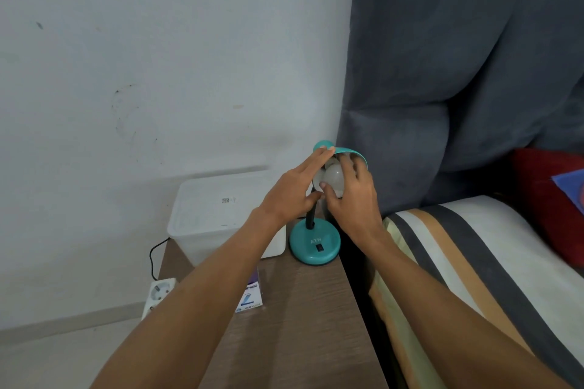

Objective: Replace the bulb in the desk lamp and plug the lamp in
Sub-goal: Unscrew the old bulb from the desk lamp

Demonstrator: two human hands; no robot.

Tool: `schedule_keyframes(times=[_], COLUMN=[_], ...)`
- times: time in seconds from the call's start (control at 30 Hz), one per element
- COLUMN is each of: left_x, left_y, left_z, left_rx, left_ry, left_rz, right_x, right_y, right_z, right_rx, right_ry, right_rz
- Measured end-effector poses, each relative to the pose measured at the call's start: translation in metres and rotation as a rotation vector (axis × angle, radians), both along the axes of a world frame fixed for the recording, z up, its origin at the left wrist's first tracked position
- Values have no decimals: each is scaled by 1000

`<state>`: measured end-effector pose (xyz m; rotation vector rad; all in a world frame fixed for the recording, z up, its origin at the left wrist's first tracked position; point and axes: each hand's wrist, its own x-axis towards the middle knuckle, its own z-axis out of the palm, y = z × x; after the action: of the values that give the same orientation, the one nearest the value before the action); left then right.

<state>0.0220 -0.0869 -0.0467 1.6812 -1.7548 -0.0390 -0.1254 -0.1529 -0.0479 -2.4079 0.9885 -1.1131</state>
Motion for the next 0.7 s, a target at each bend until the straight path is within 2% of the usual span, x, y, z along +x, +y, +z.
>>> schedule_keyframes(times=[0.1,0.27,0.4,0.47,0.6,0.7], left_x=[-2,-4,-3,-4,-4,-4], left_y=[-1,1,0,-1,-1,-1], left_z=[-2,-1,0,-1,-1,-1], left_rx=[9,-14,-18,-2,-15,-14], left_ry=[5,23,17,14,18,12], left_rz=[2,9,-4,-2,0,1], right_x=[0,1,-1,0,0,-2], right_y=[-1,-4,-2,-4,-5,-5], right_z=[0,4,0,1,1,-1], right_rx=[111,-27,49,108,-33,-34], right_ry=[6,141,15,30,146,116], right_rz=[-36,3,-7,-46,-23,-11])
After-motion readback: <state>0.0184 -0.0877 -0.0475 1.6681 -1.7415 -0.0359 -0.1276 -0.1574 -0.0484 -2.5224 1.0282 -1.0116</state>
